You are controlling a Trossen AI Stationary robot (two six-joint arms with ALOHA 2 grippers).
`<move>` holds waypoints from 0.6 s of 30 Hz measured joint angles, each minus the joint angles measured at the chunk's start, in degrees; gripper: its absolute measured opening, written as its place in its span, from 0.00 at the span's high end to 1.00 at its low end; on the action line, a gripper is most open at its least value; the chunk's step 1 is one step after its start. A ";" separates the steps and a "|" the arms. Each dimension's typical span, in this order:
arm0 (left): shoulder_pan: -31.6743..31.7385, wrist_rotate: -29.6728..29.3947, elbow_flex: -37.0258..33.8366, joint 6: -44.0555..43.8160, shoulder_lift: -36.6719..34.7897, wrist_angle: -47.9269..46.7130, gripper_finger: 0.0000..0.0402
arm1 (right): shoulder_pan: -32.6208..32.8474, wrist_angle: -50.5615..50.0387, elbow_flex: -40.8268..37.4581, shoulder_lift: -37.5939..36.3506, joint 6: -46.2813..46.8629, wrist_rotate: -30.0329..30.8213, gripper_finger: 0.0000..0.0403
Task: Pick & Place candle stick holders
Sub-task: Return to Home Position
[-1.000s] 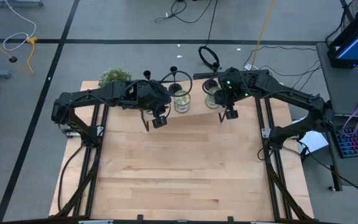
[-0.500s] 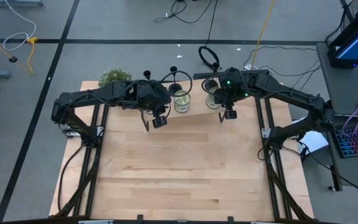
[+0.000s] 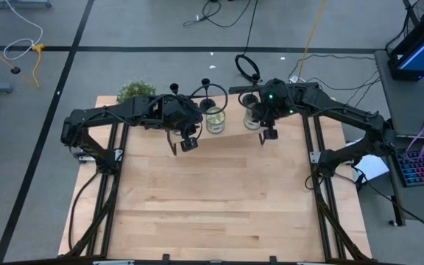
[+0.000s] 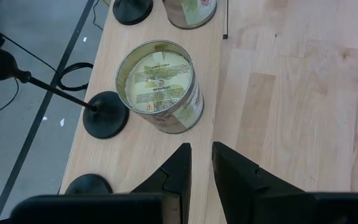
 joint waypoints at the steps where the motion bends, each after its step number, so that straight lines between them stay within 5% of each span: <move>1: 0.00 0.00 0.00 0.00 0.00 0.02 0.83 | 0.00 0.36 0.00 0.00 -0.05 0.00 0.79; 8: 0.00 0.00 0.00 0.41 0.00 0.02 0.83 | 0.72 0.77 0.02 -0.35 -1.75 0.23 0.71; 18: -3.13 -4.93 0.00 4.54 -3.75 -2.03 0.83 | 3.93 1.55 0.02 -8.74 0.22 -0.18 0.76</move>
